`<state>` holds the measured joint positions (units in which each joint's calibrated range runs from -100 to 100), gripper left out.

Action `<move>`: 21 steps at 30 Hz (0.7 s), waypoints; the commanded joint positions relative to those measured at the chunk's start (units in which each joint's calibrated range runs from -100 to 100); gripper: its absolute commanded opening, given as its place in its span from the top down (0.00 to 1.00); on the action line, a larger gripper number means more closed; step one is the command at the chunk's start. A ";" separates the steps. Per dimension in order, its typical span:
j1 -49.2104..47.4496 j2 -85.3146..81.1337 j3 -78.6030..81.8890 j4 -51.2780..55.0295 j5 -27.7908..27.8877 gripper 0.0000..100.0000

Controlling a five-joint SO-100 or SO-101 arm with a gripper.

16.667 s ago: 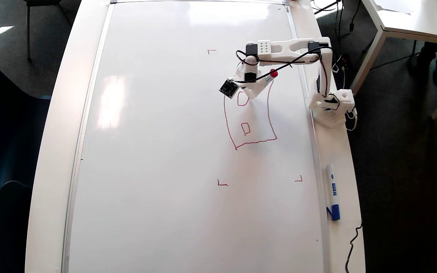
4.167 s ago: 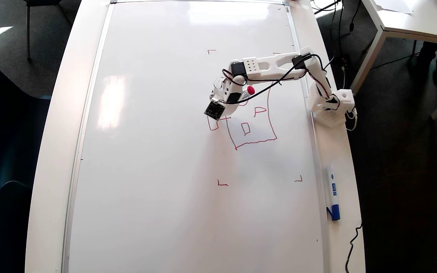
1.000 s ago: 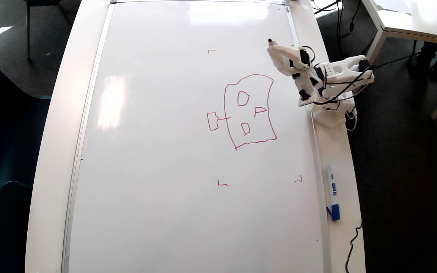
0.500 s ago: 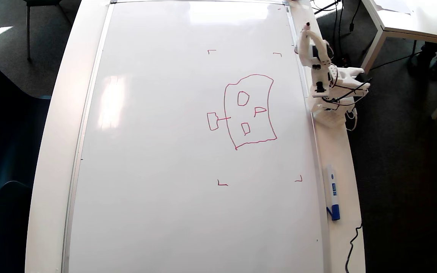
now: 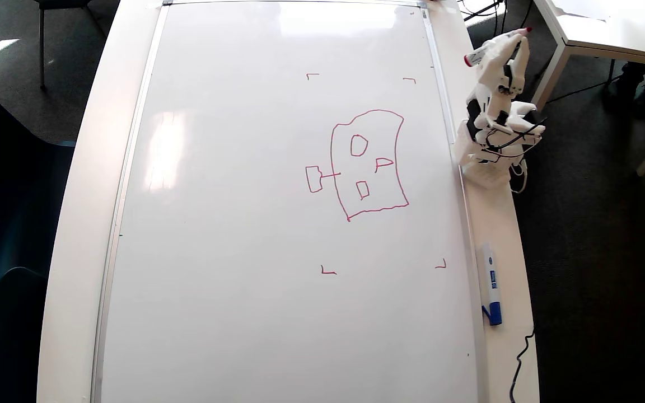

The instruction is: Draw on a whiteboard a robot head using a pen attached to the gripper

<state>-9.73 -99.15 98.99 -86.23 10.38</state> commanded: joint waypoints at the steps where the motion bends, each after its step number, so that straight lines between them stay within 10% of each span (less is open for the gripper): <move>1: 0.26 0.33 0.37 -6.38 0.07 0.99; 21: -0.25 0.16 0.28 -13.68 -5.61 0.99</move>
<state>-9.80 -99.15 98.99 -98.90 8.59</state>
